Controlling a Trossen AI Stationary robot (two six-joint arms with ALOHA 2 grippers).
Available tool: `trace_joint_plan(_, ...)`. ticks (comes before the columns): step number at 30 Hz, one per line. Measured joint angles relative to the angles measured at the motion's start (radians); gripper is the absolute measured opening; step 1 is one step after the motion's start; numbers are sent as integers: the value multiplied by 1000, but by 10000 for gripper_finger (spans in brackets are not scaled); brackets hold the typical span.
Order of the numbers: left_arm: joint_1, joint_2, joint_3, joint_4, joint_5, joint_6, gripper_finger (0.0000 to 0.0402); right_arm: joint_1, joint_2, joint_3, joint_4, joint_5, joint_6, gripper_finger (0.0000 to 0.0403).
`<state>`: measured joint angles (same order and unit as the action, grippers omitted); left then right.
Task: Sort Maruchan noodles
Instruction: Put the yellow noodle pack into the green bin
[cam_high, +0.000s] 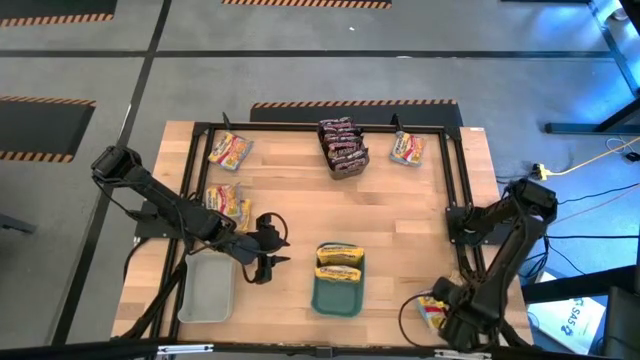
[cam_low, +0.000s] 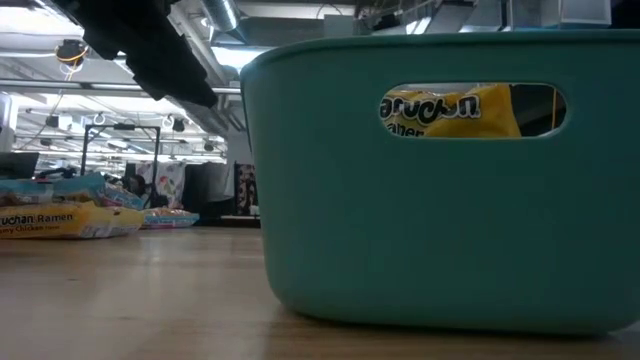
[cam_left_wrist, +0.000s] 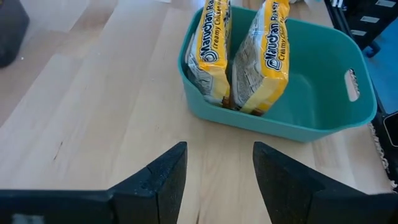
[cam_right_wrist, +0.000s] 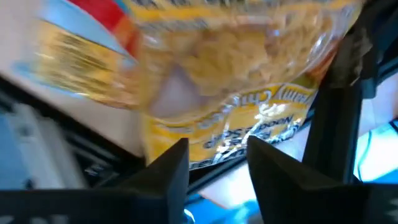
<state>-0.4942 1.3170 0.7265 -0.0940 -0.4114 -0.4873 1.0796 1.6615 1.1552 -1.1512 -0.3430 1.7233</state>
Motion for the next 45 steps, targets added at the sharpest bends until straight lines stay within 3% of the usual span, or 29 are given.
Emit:
trace_joint_plan(3,0,0,0,0,0,0,179,0,0,-64,26,-38,-20,122)
trace_joint_plan(9,1,0,0,0,-26,2,179,-57,-5,-87,40,31,-152,95)
trace_joint_plan(24,6,0,0,0,-77,2,179,-329,-5,-87,141,553,-564,92)
trace_joint_plan(30,6,0,0,23,-56,1,179,-345,-1,-21,118,610,-596,92)
trace_joint_plan(35,11,0,26,51,-39,1,179,-224,-7,40,74,664,-463,92)
trace_joint_plan(40,39,16,94,51,-27,29,179,-51,-45,-5,70,786,-97,92)
trace_joint_plan(45,121,109,192,52,99,52,179,99,-58,-72,81,869,179,92)
